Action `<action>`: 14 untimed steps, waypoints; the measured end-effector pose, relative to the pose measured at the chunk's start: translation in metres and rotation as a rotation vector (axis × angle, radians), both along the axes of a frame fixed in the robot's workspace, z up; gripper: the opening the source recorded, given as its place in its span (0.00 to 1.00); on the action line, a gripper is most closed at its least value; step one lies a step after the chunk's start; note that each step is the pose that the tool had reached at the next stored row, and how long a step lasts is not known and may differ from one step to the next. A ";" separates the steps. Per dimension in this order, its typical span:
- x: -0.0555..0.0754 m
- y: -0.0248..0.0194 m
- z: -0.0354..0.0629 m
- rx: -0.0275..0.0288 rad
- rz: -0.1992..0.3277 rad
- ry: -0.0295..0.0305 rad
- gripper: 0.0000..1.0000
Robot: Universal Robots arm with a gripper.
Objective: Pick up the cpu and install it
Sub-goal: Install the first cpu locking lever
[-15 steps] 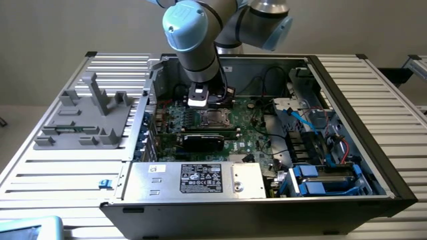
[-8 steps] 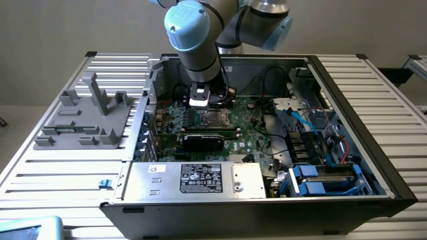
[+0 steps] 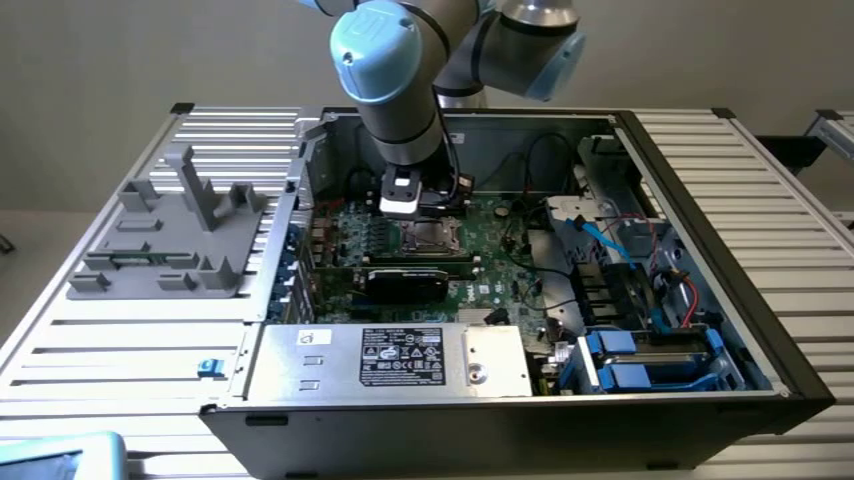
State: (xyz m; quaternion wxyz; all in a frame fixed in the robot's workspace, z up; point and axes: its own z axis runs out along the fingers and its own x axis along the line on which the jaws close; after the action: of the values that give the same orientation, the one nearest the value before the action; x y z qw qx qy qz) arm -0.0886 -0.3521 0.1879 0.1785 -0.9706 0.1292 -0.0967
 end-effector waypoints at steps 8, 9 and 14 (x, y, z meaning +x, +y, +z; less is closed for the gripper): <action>0.003 -0.0004 0.0000 0.0001 -0.002 0.0001 0.11; 0.003 -0.0004 0.0000 0.0001 -0.003 0.0001 0.11; 0.003 -0.0004 0.0000 0.0000 -0.005 0.0000 0.11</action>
State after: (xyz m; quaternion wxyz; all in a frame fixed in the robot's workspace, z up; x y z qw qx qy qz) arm -0.0851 -0.3524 0.1879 0.1783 -0.9703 0.1314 -0.0971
